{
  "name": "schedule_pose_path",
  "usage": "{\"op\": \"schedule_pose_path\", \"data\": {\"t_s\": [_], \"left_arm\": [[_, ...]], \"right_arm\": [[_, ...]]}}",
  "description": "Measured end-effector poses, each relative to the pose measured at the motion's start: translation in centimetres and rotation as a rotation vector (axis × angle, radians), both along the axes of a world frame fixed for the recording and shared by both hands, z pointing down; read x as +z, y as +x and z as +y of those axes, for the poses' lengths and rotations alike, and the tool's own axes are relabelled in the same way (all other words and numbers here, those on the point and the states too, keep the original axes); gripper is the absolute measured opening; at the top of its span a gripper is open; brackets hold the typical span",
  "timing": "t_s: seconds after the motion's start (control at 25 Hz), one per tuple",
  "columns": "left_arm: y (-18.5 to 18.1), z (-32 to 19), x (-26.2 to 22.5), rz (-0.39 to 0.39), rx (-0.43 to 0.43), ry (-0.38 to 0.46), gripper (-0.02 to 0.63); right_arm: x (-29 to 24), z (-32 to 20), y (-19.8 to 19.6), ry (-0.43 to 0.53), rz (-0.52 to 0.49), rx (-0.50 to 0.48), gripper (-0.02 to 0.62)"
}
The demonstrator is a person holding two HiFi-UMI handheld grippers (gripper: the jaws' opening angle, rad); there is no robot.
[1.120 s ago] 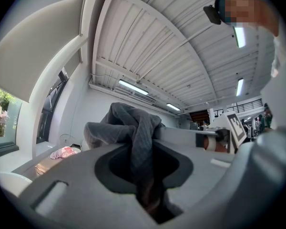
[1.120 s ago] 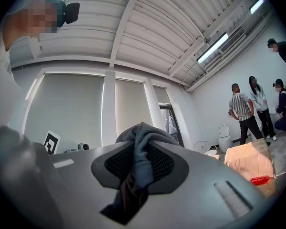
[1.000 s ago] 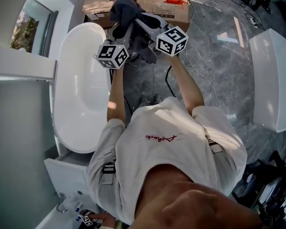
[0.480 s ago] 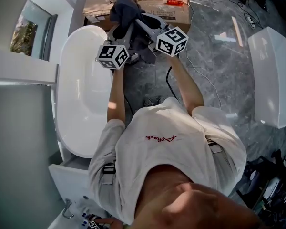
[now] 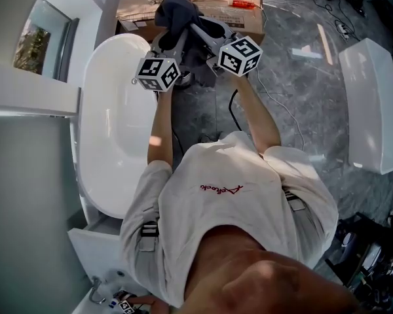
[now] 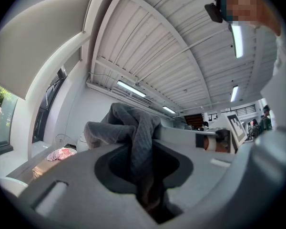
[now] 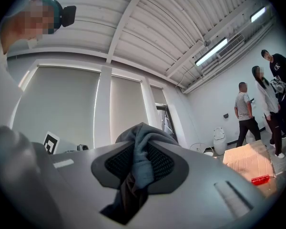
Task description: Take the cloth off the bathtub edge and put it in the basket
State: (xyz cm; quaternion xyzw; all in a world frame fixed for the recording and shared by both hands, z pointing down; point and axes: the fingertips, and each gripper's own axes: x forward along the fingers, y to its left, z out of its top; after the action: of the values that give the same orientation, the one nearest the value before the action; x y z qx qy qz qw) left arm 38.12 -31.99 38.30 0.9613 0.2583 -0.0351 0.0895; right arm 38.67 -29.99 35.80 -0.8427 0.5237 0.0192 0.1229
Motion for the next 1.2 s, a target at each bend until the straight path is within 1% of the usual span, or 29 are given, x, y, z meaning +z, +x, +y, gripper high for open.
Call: {"op": "schedule_pose_path", "data": {"t_s": [0.2, 0.6, 0.8, 1.2], "left_arm": [[0.3, -1.4, -0.2, 0.006, -0.001, -0.002, 0.078], [1.8, -2.4, 0.7, -0.008, -0.002, 0.002, 0.078], [4.1, -3.3, 0.7, -0.003, -0.014, 0.007, 0.079], [10.4, -5.5, 1.0, -0.006, -0.048, 0.005, 0.078]], "right_arm": [[-0.2, -1.3, 0.3, 0.0, 0.006, 0.003, 0.078], [0.7, -2.4, 1.8, 0.007, -0.008, -0.003, 0.078], [0.7, -3.2, 4.1, 0.013, -0.002, -0.013, 0.078], [1.0, -5.5, 10.4, 0.019, 0.002, -0.054, 0.078]]}}
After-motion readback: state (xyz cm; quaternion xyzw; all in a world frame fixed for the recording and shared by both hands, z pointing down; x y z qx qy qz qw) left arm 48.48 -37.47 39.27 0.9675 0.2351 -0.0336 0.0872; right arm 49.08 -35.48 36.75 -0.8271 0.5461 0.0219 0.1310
